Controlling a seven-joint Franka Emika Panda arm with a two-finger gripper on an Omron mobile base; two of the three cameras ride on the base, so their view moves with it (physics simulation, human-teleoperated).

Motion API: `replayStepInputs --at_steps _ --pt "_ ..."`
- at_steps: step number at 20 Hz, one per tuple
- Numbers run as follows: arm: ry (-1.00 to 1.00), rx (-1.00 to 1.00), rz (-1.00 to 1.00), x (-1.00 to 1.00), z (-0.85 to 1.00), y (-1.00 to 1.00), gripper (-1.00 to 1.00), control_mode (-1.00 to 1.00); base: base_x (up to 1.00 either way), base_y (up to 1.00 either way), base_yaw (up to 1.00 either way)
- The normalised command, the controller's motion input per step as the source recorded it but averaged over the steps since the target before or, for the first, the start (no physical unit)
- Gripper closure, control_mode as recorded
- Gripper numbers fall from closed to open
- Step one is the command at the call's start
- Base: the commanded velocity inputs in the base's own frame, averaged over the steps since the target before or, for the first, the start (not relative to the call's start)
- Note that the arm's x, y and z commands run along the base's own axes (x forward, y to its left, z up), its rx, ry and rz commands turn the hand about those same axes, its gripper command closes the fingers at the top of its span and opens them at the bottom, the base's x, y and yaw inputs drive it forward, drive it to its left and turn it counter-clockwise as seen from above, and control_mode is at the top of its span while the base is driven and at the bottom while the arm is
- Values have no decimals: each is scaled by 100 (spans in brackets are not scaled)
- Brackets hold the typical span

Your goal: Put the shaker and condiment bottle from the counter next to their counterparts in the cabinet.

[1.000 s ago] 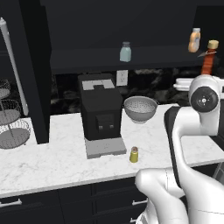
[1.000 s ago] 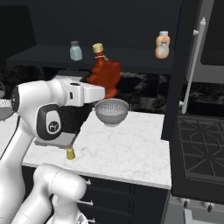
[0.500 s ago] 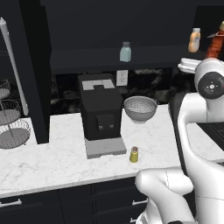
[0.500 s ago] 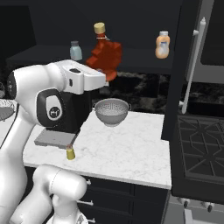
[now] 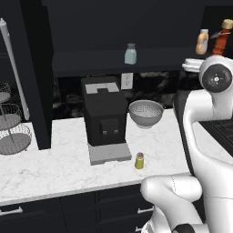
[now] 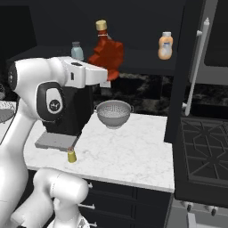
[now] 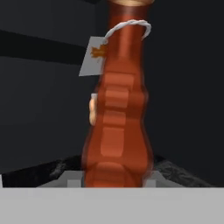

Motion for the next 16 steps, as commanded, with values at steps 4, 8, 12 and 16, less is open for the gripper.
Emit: replayStepInputs --at_steps 4,8,12,16 --pt "8 -6 0 1 24 0 100 -100 0 0 0" --pt "6 -1 0 9 18 -1 100 -100 0 0 0" --pt "2 0 0 36 8 0 100 -100 0 0 0" --pt "0 0 0 38 9 0 100 -100 0 0 0"
